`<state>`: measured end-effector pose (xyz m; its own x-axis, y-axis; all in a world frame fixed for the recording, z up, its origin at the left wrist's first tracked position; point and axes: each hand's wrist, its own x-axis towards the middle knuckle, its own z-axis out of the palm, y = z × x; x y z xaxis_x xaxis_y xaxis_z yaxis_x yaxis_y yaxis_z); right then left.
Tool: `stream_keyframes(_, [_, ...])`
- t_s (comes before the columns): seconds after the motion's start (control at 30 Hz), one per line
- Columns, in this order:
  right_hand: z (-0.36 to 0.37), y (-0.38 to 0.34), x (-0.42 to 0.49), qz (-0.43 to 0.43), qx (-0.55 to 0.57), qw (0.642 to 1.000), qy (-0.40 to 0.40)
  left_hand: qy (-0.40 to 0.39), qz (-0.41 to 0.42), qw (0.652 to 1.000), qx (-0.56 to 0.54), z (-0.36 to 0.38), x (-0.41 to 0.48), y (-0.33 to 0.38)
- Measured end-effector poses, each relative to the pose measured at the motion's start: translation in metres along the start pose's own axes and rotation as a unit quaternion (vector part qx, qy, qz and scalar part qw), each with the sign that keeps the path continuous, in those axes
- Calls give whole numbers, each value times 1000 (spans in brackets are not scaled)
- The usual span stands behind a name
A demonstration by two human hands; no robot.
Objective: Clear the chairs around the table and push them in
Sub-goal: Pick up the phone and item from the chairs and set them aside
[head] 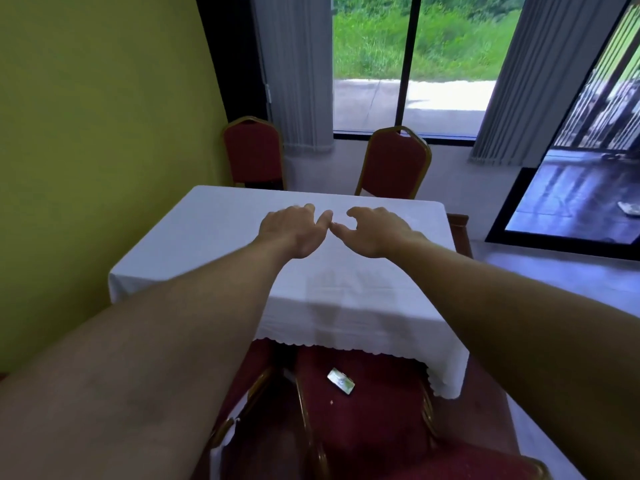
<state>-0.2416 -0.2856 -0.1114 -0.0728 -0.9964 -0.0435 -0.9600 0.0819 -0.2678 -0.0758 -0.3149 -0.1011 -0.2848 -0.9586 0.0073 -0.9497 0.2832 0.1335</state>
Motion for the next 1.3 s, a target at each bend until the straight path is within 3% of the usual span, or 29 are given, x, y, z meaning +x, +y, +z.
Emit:
stream_keyframes(0.37, [95, -67, 44, -26, 11, 999, -39, -39, -26, 998, -44, 74, 9, -97])
stream_keyframes(0.87, [360, -196, 143, -35, 60, 992, -109, -164, -126, 973, -107, 259, 55, -334])
stream_keyframes(1.3, [552, -211, 172, -6, 78, 969, -233, -253, -194, 940, -122, 432, 50, -432])
